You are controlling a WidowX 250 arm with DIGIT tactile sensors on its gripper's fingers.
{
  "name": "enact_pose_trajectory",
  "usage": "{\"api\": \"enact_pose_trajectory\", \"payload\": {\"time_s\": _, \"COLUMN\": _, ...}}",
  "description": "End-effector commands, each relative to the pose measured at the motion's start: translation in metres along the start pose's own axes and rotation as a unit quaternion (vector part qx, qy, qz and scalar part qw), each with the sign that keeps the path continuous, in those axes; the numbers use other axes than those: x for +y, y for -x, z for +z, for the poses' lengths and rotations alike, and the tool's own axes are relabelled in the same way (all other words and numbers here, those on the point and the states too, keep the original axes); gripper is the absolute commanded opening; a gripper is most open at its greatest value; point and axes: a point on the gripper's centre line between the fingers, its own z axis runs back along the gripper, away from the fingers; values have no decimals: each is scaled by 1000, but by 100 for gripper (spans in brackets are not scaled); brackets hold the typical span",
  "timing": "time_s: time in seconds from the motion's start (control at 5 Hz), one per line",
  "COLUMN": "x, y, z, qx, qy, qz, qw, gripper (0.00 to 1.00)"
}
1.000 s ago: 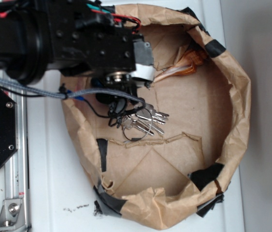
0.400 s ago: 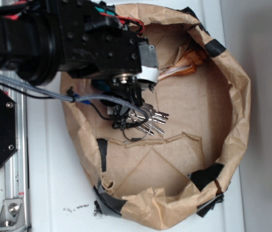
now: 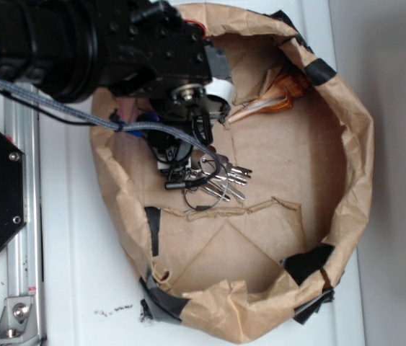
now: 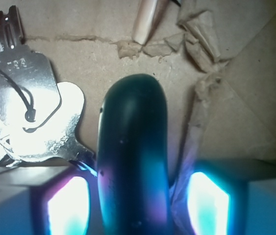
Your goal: Grab the plastic pickle.
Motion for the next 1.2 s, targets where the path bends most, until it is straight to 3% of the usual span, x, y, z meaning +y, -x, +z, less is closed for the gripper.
{"api": "enact_pose_trajectory", "payload": {"time_s": 0.0, "x": 9, "y": -1, "z": 8, "qx": -10, "qy": 6, "qz": 4, "qw": 1000, "gripper": 0}}
{"api": "enact_pose_trajectory", "payload": {"time_s": 0.2, "x": 9, "y": -1, "z": 8, "qx": -11, "qy": 7, "qz": 3, "qw": 1000, "gripper": 0}}
{"api": "enact_pose_trajectory", "payload": {"time_s": 0.4, "x": 7, "y": 0, "z": 20, "qx": -30, "qy": -6, "qz": -17, "qw": 999, "gripper": 0}}
{"api": "enact_pose_trajectory", "payload": {"time_s": 0.6, "x": -7, "y": -12, "z": 71, "qx": -71, "qy": -14, "qz": -24, "qw": 997, "gripper": 0}}
{"api": "enact_pose_trajectory", "payload": {"time_s": 0.8, "x": -27, "y": -38, "z": 123, "qx": -152, "qy": -48, "qz": -12, "qw": 987, "gripper": 0}}
{"api": "enact_pose_trajectory", "payload": {"time_s": 1.0, "x": -38, "y": -51, "z": 175, "qx": -155, "qy": 8, "qz": -28, "qw": 988, "gripper": 0}}
